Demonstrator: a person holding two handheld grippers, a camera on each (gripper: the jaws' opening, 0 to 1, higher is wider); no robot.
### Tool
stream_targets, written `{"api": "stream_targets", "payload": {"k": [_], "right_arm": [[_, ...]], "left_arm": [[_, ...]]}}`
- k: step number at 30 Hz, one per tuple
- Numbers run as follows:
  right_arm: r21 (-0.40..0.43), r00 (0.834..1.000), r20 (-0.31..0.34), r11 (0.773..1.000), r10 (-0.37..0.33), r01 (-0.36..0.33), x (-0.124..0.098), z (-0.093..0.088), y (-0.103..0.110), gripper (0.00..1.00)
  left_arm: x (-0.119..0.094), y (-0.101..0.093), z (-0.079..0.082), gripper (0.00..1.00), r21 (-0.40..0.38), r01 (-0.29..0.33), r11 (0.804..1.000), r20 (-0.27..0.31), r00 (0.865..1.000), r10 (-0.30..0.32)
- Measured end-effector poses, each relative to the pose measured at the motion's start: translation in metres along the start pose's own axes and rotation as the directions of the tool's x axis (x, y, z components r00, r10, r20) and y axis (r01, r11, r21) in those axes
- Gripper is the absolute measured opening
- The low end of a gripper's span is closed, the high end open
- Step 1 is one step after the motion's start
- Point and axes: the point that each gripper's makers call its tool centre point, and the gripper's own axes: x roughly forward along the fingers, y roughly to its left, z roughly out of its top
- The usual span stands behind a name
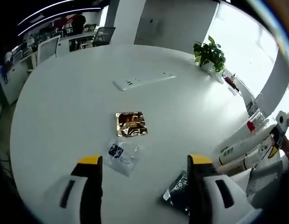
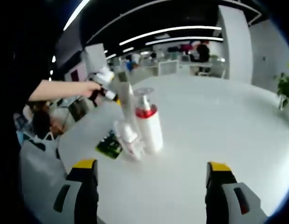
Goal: Arrange the skincare products in the storage area until every visible bottle or jar stands upright without overlapping.
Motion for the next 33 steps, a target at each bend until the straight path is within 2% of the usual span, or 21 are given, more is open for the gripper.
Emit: {"api": "stream_targets", "payload": {"k": [5,12,19,23,26,33], "right_arm": [[0.006,1.0,-0.004,1.0,-0.009,0.009,0.003,-0.003,-0.004,0.99],[0.026,1.0,-0.01,1.0,-0.002,0.003,0.005,-0.006,-0.005,0.99],[0.038,1.0,-0.024,0.999,-0.002,0.003,0.01,-0.011,-0.006,0.98],[0.052,1.0,-0.026,0.999,-0.005,0.006,0.009,-0.015,-0.008,0.98],[0.06,1.0,-0.027,0.998,-0.009,0.01,0.009,-0.017,-0.01,0.98],[0.076,0.999,-0.028,0.997,-0.017,0.019,0.01,-0.018,-0.016,0.97]], "left_arm": [[0.01,0.0,0.008,0.61,0.013,-0.005,1.0,0.008,1.0,0.005],[0.033,0.001,0.016,0.6,0.029,-0.016,0.999,-0.004,1.0,0.016],[0.054,0.006,0.024,0.65,0.029,-0.084,0.996,-0.009,0.996,0.084],[0.067,0.009,0.027,0.63,0.048,-0.113,0.992,-0.017,0.993,0.114],[0.073,0.015,0.029,0.62,0.119,-0.168,0.979,-0.023,0.985,0.172],[0.084,0.014,0.031,0.55,0.101,-0.189,0.977,-0.015,0.981,0.192]]}}
